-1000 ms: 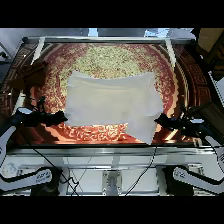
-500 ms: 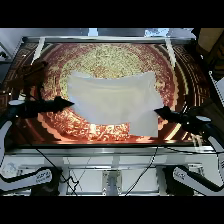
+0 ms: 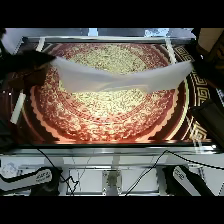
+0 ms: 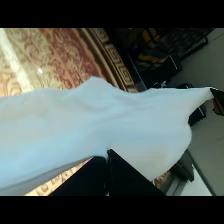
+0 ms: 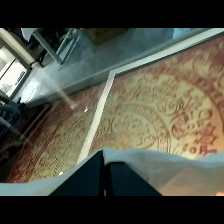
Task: Fold the shirts.
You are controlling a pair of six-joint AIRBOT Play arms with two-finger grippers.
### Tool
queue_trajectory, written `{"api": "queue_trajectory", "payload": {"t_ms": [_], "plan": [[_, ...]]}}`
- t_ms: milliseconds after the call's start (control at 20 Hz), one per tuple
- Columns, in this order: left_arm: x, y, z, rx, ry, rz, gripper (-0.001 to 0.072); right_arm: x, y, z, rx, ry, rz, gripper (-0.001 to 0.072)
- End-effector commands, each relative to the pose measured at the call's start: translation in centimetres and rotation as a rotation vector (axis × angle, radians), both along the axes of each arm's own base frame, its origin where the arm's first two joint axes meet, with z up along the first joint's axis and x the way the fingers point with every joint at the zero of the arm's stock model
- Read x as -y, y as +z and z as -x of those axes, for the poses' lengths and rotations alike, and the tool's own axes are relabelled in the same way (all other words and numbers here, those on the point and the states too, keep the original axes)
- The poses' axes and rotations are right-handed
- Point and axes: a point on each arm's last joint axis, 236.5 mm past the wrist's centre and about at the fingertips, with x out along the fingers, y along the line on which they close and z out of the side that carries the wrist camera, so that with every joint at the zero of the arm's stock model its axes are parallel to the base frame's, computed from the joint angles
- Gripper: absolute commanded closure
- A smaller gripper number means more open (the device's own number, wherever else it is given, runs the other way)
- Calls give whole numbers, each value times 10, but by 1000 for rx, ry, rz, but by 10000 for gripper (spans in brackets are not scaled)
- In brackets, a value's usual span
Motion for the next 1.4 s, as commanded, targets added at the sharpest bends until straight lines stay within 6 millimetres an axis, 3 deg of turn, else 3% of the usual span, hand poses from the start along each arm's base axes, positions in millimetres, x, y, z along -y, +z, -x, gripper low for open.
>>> {"api": "queue_trajectory", "payload": {"t_ms": [0,200,300,400,500,600,750,850,1000,1200,1350], "plan": [[0,105,19,204,27,-37,695,7,89,27,112,-30,178,688],[21,205,84,498,39,-156,696,-1,179,83,242,-159,437,688],[31,231,121,590,64,-203,697,-2,216,123,298,-268,560,688],[33,242,149,650,130,-294,697,1,244,165,330,-401,651,689],[31,252,173,683,212,-354,697,1,255,203,324,-492,718,690],[30,257,193,711,263,-407,698,-4,251,225,292,-514,746,690],[16,255,192,687,340,-446,699,-3,248,226,278,-517,744,690],[3,241,169,629,372,-434,698,7,239,209,235,-508,713,690],[-15,180,120,431,343,-403,698,27,206,164,121,-444,650,690],[-39,81,50,171,281,-371,697,32,128,81,-59,-230,425,689],[-51,9,3,29,226,-358,697,29,55,25,-206,-105,300,689]]}}
